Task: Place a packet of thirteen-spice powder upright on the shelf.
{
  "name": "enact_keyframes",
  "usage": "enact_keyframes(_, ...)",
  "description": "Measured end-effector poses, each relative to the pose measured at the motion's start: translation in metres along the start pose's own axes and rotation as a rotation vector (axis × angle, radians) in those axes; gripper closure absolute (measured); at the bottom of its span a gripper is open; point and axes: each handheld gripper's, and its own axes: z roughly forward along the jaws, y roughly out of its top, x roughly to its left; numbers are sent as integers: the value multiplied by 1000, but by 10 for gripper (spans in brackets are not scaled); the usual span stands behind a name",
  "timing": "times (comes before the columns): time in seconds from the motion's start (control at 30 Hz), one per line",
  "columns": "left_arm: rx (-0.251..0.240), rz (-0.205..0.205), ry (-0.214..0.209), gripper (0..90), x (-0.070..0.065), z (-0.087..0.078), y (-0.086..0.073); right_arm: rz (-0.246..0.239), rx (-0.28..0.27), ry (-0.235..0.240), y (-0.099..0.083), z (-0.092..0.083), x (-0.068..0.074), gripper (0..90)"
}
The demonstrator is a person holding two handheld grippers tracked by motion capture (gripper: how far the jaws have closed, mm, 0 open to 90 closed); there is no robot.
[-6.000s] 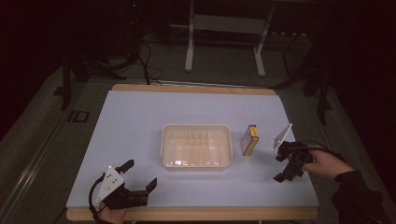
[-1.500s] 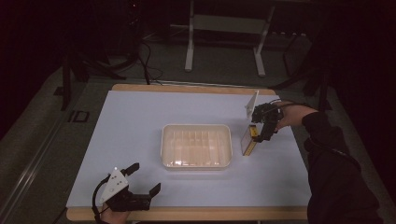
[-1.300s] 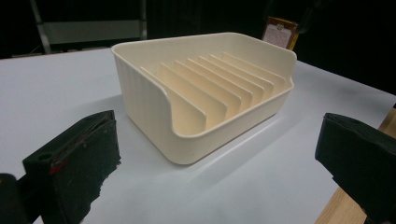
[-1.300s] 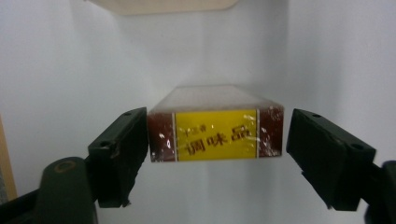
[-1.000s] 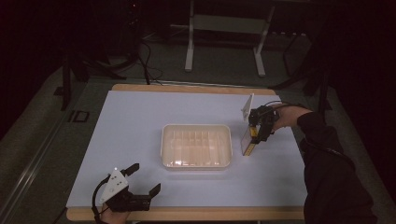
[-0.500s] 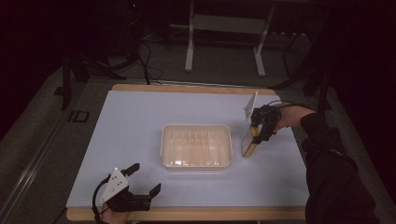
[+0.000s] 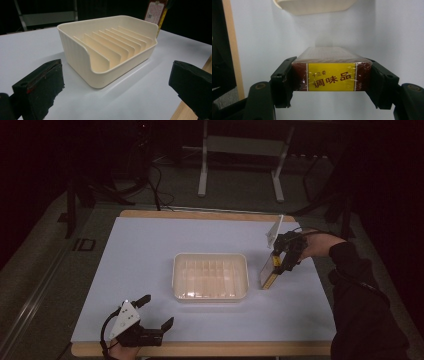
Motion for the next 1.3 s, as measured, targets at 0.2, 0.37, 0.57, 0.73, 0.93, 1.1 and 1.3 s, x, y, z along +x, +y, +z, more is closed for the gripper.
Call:
enact_keyframes(0.2, 17, 22, 8, 0, -1, 2, -1, -16, -26, -12, 1, -11, 8, 317)
enact_keyframes(0.37, 27, 56, 9, 0, -3, 3, -1, -10, -23, -18, 1, -19, 11, 317)
enact_keyframes(0.57, 30, 74, 15, 0, -3, 4, -1, -5, -23, -29, 7, -34, 17, 318)
enact_keyframes(0.73, 23, 69, 13, 0, -3, 3, -1, -10, -29, -36, 14, -44, 21, 317)
enact_keyframes(0.93, 8, 56, 0, 0, -2, 3, 0, -26, -44, -53, 21, -56, 26, 318)
enact_keyframes(1.1, 3, 54, -9, 0, -2, 3, 0, -59, -50, -61, 28, -61, 31, 317)
enact_keyframes(1.3, 6, 56, -18, 0, -3, 3, 0, -80, -58, -58, 34, -65, 34, 318)
